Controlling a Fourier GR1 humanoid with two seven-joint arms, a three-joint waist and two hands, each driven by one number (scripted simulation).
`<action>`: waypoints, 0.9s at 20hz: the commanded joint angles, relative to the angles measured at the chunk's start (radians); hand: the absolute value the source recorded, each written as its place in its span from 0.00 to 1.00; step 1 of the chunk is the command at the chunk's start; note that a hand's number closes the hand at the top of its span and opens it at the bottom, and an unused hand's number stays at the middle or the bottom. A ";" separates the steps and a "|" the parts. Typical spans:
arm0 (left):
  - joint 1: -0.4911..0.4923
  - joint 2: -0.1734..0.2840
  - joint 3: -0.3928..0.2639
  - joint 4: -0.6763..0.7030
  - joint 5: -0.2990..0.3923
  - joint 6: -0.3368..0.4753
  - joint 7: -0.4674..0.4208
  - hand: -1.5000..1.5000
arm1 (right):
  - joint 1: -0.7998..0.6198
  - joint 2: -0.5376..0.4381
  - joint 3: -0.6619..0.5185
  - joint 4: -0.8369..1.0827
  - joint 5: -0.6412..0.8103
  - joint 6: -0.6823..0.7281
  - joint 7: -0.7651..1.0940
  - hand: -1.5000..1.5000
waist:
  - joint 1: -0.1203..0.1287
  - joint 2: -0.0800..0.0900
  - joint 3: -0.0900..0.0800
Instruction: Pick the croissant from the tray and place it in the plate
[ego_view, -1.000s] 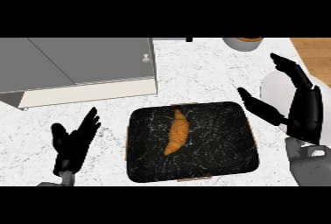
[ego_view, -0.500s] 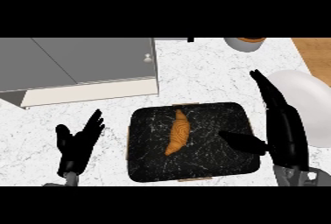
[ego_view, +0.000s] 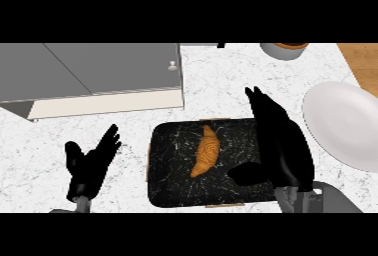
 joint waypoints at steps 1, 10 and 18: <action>-0.019 -0.010 0.005 0.061 -0.013 -0.022 -0.052 0.50 | -0.101 0.100 -0.003 0.133 0.004 0.111 0.123 0.00 | 0.001 0.005 0.001; -0.005 -0.017 0.010 0.026 -0.019 -0.018 -0.006 0.50 | -0.074 0.300 0.050 0.275 0.154 0.129 0.186 0.00 | -0.006 0.002 0.002; 0.003 -0.028 0.034 0.036 -0.021 -0.043 -0.018 0.50 | -0.029 0.348 0.083 0.380 0.144 0.005 0.141 0.00 | -0.003 0.002 0.002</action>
